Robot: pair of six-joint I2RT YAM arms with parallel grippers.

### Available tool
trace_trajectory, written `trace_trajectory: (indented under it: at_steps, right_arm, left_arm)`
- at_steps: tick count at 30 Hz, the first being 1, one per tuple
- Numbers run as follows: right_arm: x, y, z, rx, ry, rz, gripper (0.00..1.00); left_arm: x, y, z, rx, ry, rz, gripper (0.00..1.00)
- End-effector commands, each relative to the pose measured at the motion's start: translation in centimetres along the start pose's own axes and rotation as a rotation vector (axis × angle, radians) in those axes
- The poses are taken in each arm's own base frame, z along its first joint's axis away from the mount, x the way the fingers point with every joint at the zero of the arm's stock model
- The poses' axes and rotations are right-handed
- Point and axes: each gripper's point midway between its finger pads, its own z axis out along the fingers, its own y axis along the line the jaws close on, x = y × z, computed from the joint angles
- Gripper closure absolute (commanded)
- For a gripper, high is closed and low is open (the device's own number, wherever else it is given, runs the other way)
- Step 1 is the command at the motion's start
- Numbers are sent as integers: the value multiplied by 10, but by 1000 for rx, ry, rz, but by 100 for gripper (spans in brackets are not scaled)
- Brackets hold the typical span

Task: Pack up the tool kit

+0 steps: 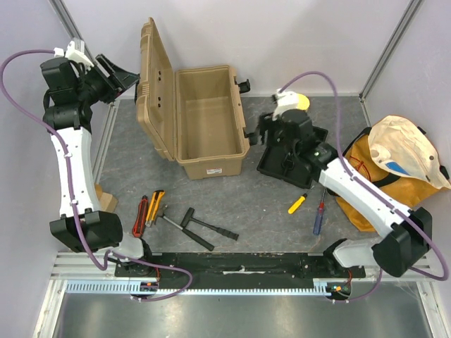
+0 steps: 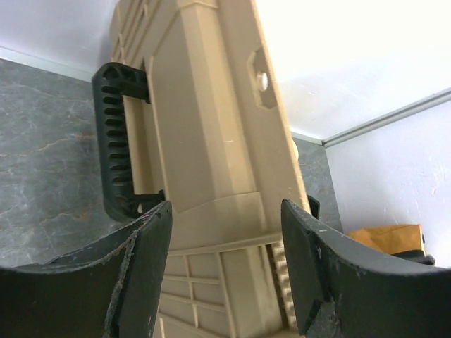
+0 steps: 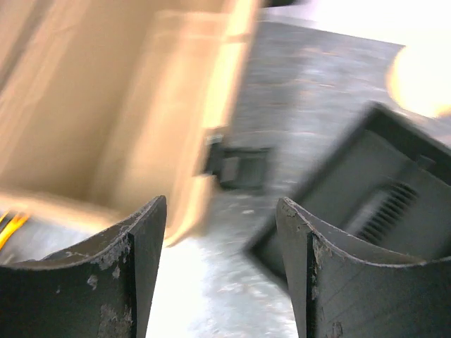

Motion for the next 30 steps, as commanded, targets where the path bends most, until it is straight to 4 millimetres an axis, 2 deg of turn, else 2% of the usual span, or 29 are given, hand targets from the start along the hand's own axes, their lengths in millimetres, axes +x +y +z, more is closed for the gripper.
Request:
trace_trajectory:
  at_steps: [1, 5, 9, 11, 14, 18, 19, 23, 28, 30]
  right_arm:
    - [20, 93, -37, -402, -11, -205, 30]
    - [63, 144, -58, -567, 37, -255, 30]
    - [115, 186, -72, -638, 110, -387, 30]
    - [149, 204, -74, -660, 164, -457, 30]
    - [190, 219, -71, -674, 220, -571, 30]
    - [238, 222, -51, -644, 283, -599, 35]
    - [240, 231, -49, -658, 268, -582, 35]
    - [266, 241, -47, -685, 306, -609, 38]
    - [292, 246, -50, -702, 342, -643, 38]
    - [296, 246, -51, -695, 342, -642, 38]
  left_arm:
    - [-9, -39, -19, 86, -36, 77, 31]
    - [-2, -50, -26, 88, -34, 99, 31]
    - [6, -59, -34, 88, -26, 114, 31]
    - [13, -66, -35, 101, -16, 121, 31]
    - [23, -73, -36, 114, 6, 130, 31]
    - [33, -70, -39, 95, 20, 145, 31]
    - [36, -68, -41, 86, 22, 150, 31]
    - [42, -67, -45, 62, 26, 169, 31]
    - [40, -68, -47, 52, 15, 181, 30]
    - [39, -67, -48, 44, 11, 183, 30]
